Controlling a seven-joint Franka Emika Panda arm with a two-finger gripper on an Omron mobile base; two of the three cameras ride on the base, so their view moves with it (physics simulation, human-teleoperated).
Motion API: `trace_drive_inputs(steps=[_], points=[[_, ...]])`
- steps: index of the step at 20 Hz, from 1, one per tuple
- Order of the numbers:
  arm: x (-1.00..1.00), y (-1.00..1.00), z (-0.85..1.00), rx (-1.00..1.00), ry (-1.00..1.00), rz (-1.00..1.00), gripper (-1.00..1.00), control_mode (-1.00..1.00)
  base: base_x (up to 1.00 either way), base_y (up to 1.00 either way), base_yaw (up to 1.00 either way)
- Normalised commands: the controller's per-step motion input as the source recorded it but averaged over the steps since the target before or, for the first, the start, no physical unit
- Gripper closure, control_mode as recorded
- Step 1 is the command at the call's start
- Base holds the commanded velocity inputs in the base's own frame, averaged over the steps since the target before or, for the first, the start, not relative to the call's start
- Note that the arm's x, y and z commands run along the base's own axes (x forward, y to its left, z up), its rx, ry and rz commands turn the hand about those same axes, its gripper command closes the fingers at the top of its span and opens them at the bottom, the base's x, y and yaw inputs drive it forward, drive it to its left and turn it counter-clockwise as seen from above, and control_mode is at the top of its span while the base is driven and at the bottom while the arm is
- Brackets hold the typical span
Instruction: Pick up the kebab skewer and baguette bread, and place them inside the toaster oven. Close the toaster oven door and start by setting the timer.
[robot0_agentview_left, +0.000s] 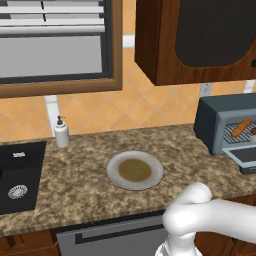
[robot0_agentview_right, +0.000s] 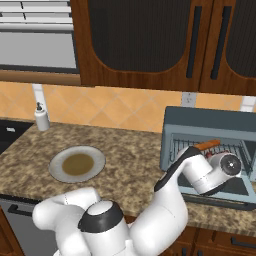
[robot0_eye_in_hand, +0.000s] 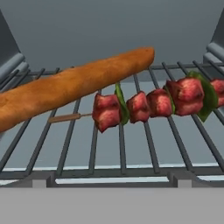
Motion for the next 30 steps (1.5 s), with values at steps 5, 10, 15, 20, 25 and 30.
trace_drive_inputs(steps=[5,10,15,20,25,30], points=[[0.29,0.00,-0.01,0.00,-0.07,0.00,-1.00,-1.00,0.00,0.00,0.00],[0.22,0.00,-0.07,0.00,-0.09,0.00,-1.00,-1.00,0.00,0.00,0.00],[0.21,0.00,-0.07,0.00,-0.08,0.00,-1.00,-1.00,0.00,0.00,0.00],[0.26,0.00,0.00,0.00,-0.06,0.00,-1.00,-1.00,0.00,0.00,0.00],[0.26,0.00,0.00,0.00,-0.04,0.00,-1.00,-1.00,0.00,0.00,0.00],[0.16,0.00,0.00,0.00,-0.01,0.00,-1.00,-1.00,0.00,0.00,0.00]])
